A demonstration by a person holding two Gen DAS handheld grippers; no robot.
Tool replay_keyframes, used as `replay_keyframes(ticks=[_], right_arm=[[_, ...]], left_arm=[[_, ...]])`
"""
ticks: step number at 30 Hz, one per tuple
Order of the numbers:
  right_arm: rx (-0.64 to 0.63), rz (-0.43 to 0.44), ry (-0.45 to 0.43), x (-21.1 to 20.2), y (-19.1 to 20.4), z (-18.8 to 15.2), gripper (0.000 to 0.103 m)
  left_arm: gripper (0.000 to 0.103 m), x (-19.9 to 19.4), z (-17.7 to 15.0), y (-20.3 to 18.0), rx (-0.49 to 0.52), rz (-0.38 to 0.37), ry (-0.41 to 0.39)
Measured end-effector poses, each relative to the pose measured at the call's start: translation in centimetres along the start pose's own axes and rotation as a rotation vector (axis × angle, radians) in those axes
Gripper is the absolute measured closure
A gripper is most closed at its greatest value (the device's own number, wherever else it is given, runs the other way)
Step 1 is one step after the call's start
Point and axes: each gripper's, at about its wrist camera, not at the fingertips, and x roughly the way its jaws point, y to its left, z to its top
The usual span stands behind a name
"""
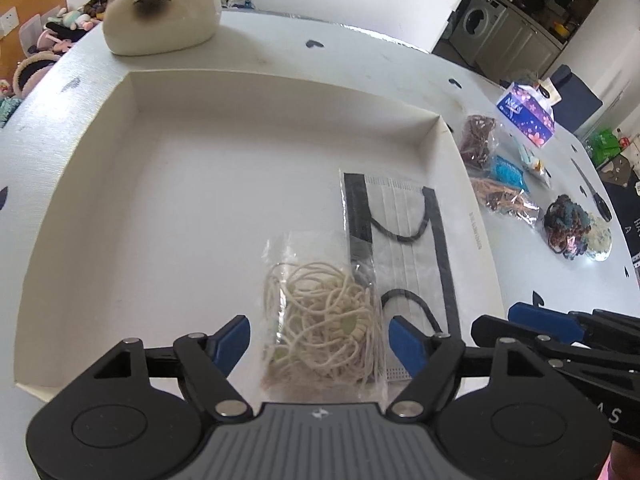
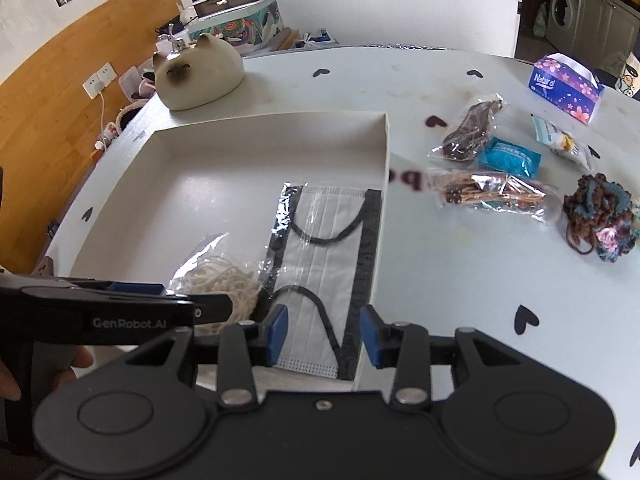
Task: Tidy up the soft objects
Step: 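Open the left tool to drop the cord bag while the right tool releases the mask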
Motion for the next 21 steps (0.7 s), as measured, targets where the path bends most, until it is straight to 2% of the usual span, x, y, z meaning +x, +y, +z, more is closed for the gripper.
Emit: replay_keyframes(ticks=[8, 11, 18, 21], right_arm=[[-0.005, 0.004, 0.0, -0.2, 0.0, -0.1, 0.054], [-0.012, 0.004, -0.004, -0.4, 0.2, -0.1, 0.048], [0.002, -0.021, -0.031, -1.1, 0.3, -0.3, 0.041], [0.013, -0.024, -0.051, -1.7, 0.2, -0.4, 0.035]], left_arm=[[0.025, -0.7, -0.5, 0.6, -0.023, 0.012, -0.002], [0.016, -1.1, -0.6, 0.7, -0.022, 0.015, -0.012], [0.006, -2.8, -0.6, 0.7, 0.01, 0.022, -0.054], [0.002, -3.5, -0.7, 0.9, 0.02, 0.018, -0.066]])
